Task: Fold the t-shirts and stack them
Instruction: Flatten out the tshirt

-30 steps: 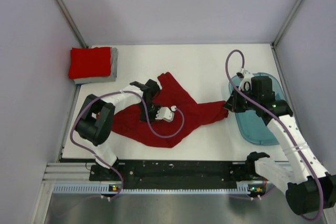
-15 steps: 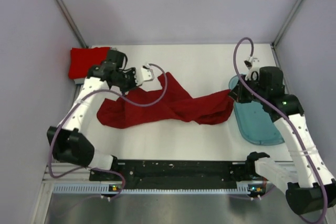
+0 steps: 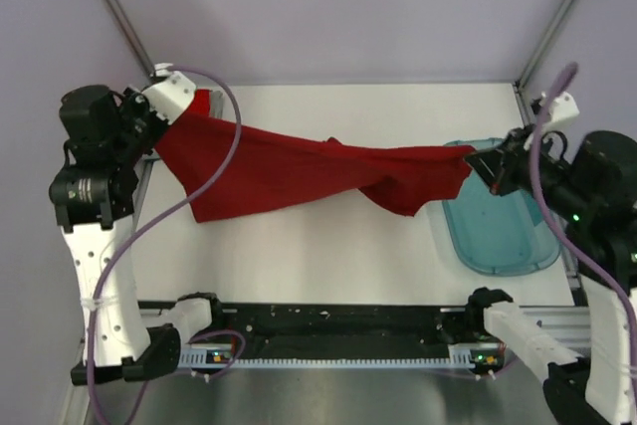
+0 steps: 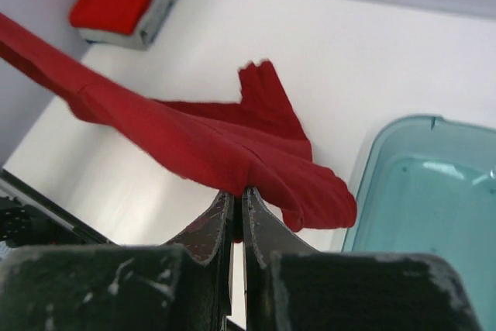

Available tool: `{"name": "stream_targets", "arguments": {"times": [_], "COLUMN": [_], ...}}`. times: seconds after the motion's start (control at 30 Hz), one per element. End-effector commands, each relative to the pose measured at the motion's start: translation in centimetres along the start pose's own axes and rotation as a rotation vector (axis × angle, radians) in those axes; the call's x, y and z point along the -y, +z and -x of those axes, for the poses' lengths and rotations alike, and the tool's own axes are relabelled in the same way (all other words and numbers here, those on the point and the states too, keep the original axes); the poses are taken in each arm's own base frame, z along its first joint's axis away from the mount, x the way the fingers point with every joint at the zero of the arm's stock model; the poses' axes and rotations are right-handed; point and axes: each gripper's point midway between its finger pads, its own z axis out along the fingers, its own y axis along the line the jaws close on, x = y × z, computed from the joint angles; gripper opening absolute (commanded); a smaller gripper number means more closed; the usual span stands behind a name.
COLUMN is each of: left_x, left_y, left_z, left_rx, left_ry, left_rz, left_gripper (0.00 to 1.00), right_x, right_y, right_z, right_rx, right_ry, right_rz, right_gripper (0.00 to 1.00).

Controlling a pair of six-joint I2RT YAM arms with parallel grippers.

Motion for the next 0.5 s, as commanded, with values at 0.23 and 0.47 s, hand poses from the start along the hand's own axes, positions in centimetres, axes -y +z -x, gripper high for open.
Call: {"name": "stream_targets", "arguments": {"times": [0.23,0.47], "left_x": [-4.8,4.2], "left_y": [-2.4,4.5], "left_z": [-0.7,-2.2], "left_rx": [-0.047,0.047], "left_ry": [-0.114,-0.221], "left_rz": [0.244,-0.103], "left_gripper": [0.0,0.0], "right_x": [-3.3,3.1], "right_y": [3.7,17.3], "right_z": [-1.9,-12.0], "right_rx": [-0.092,-0.3], "right_ry": [0.126,0.296], "right_rz": [0.258,0.138], "right_gripper": [0.0,0.0]}}
